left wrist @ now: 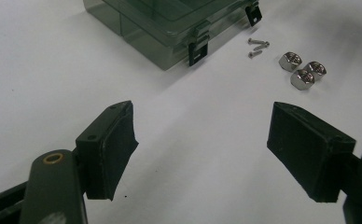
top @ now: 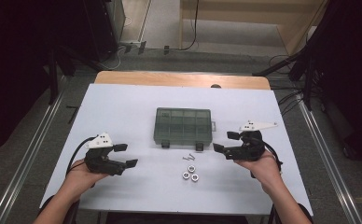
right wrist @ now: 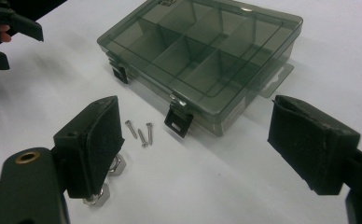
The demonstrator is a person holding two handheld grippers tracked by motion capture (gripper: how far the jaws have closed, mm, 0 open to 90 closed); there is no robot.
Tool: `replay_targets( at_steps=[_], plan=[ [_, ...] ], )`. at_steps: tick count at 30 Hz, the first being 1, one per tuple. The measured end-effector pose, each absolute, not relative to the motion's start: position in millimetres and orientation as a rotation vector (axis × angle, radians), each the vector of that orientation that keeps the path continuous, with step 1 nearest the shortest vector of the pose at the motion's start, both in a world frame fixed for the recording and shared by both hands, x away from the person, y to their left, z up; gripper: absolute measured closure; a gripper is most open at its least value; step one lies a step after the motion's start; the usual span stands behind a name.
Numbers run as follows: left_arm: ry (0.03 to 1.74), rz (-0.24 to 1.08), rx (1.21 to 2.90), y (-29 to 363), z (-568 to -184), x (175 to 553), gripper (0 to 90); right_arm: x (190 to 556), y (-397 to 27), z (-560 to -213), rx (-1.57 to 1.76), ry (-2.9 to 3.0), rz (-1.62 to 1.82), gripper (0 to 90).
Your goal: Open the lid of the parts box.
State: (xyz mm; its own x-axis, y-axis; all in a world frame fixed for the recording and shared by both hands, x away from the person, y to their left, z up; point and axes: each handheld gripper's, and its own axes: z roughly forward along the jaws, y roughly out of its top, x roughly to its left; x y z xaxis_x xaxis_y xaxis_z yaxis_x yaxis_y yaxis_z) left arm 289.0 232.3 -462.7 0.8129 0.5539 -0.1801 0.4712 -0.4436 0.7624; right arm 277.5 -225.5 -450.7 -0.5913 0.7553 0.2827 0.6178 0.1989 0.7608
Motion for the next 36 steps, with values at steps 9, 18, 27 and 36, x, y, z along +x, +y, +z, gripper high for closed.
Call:
replay_targets(
  at_steps=[9, 18, 27, 36],
  plan=[
    [0.755, 0.119, 2.12, 232, -463, 290, 23.2, 292, -221, -449, 1.347, 2.3, 1.331, 19.8],
    [0.757, 0.119, 2.115, 232, -463, 290, 23.1, 304, -214, -450, 1.321, 2.305, 1.313, 22.4],
    [0.759, 0.121, 2.114, 232, -463, 291, 23.1, 314, -207, -456, 1.316, 2.31, 1.277, 30.4],
    [0.756, 0.122, 2.113, 232, -463, 291, 23.2, 316, -208, -464, 1.318, 2.286, 1.234, 56.7]
  ],
)
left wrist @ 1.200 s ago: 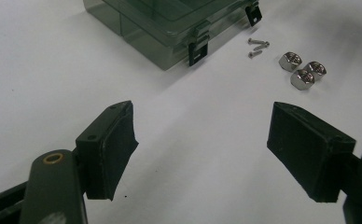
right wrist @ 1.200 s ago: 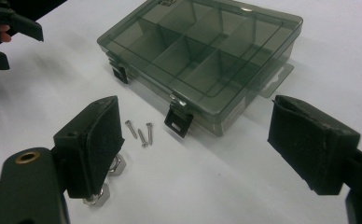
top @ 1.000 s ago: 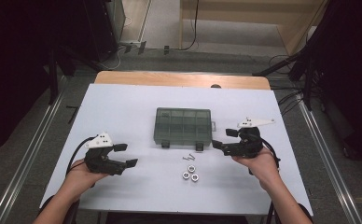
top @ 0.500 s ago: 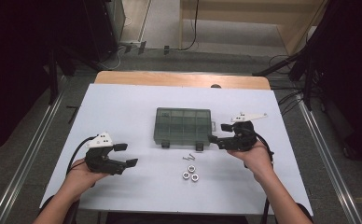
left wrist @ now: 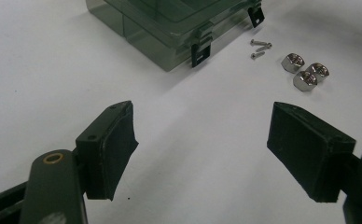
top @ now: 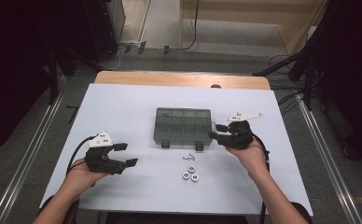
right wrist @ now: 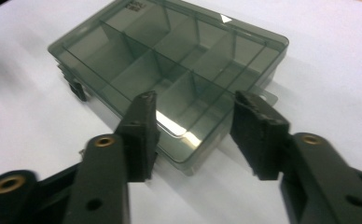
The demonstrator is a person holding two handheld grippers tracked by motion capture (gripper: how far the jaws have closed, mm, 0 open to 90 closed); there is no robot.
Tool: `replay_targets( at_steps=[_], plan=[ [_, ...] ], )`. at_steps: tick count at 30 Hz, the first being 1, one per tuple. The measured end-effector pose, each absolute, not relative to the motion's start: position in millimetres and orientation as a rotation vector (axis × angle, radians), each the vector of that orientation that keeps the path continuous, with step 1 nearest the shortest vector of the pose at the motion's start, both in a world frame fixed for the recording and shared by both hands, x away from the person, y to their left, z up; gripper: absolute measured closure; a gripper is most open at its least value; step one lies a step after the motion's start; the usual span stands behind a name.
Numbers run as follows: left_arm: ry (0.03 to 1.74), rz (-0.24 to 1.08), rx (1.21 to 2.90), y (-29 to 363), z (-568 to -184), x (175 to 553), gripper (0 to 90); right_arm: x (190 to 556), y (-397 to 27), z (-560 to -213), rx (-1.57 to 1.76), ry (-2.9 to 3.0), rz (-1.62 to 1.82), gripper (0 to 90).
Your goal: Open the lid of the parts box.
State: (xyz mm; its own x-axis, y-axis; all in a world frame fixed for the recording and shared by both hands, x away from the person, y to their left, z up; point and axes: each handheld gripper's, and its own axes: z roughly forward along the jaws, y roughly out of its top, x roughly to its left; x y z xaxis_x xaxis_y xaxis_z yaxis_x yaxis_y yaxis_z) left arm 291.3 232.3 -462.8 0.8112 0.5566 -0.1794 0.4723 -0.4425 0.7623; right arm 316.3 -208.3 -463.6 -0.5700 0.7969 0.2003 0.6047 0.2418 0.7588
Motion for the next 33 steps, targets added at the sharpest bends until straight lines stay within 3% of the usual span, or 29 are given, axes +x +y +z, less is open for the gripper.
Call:
replay_targets(
  at_steps=[14, 33],
  plan=[
    [0.756, 0.123, 2.108, 231, -461, 297, 23.2, 311, -218, -472, 1.384, 2.346, 1.238, 89.4],
    [0.751, 0.13, 2.098, 229, -460, 300, 23.2, 312, -212, -493, 1.408, 2.46, 1.094, 90.0]
  ],
)
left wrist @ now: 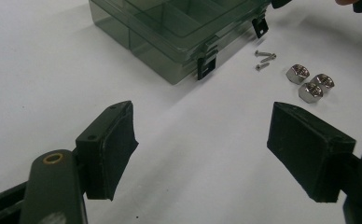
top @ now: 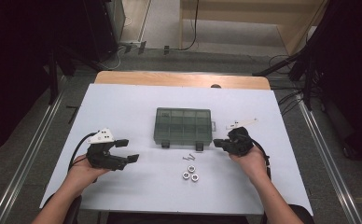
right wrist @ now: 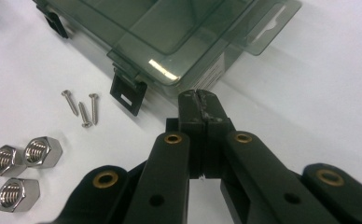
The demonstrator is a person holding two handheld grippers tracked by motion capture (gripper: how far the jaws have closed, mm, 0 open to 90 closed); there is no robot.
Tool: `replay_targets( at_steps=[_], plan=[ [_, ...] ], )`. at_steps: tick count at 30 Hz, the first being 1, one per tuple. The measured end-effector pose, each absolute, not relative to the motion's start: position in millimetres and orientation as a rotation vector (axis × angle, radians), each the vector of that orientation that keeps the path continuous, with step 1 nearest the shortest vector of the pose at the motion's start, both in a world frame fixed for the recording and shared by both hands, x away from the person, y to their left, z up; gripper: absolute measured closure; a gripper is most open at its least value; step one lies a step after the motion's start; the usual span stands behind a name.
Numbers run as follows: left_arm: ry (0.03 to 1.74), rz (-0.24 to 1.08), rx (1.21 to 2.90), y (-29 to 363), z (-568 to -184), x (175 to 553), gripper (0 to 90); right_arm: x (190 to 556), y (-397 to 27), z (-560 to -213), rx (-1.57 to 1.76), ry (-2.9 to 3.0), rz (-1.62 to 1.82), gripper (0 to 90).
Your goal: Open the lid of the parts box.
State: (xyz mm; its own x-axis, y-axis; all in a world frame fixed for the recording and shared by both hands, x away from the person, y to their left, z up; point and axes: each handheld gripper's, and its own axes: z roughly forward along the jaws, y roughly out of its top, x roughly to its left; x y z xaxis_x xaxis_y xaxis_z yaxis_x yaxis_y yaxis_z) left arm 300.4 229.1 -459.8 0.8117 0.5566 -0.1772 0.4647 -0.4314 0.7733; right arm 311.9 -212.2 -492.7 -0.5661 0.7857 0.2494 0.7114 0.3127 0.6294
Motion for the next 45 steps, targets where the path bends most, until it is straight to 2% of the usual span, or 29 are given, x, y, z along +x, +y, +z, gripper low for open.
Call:
replay_targets(
  at_steps=[45],
  plan=[
    [0.753, 0.129, 2.108, 228.7, -460.3, 300.8, 23.2, 311.9, -211.4, -493.5, 1.397, 2.498, 1.12, 90.0]
  ],
)
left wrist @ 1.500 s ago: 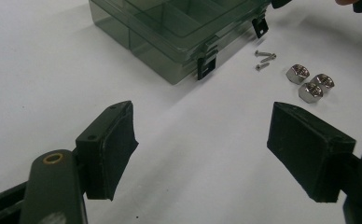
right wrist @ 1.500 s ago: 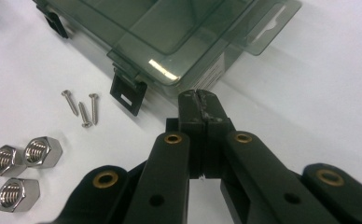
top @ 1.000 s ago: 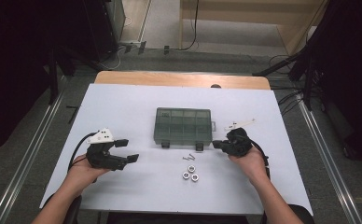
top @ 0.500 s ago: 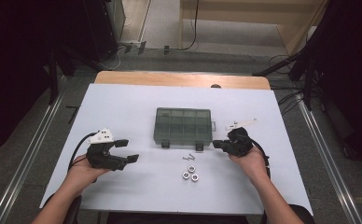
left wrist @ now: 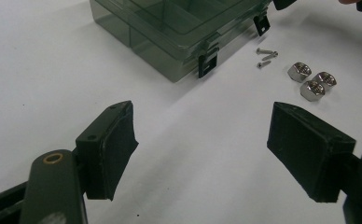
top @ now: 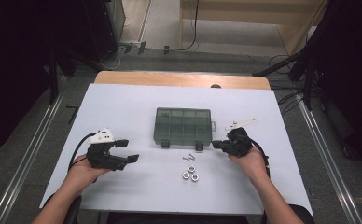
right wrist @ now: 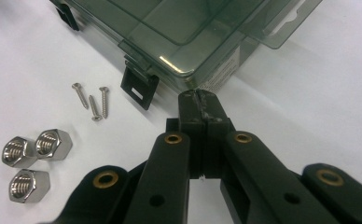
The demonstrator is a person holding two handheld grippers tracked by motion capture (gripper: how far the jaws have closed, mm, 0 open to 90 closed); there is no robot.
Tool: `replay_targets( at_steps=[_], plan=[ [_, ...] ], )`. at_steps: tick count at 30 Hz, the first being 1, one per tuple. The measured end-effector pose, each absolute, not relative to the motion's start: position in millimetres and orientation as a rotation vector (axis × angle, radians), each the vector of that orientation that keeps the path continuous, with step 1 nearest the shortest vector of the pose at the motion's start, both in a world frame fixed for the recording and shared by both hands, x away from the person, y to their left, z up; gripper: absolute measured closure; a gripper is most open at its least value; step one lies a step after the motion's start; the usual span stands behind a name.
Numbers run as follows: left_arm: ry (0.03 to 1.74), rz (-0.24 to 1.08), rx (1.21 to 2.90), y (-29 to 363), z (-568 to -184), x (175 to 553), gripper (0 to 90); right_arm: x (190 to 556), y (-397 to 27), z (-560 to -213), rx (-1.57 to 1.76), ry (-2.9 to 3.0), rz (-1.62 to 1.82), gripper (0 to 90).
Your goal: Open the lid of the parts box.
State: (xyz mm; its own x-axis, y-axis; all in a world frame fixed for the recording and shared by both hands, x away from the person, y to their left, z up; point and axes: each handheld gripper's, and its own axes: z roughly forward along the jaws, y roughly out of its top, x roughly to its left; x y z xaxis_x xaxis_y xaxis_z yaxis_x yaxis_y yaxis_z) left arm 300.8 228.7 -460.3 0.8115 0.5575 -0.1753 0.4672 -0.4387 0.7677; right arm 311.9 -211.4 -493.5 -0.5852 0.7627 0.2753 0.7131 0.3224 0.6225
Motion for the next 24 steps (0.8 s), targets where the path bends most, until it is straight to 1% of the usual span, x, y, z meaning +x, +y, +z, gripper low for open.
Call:
replay_targets(
  at_steps=[24],
  plan=[
    [0.758, 0.131, 2.107, 229.1, -460.3, 301.0, 23.2, 309.8, -212.2, -486.9, 1.361, 2.474, 1.189, 90.0]
  ],
)
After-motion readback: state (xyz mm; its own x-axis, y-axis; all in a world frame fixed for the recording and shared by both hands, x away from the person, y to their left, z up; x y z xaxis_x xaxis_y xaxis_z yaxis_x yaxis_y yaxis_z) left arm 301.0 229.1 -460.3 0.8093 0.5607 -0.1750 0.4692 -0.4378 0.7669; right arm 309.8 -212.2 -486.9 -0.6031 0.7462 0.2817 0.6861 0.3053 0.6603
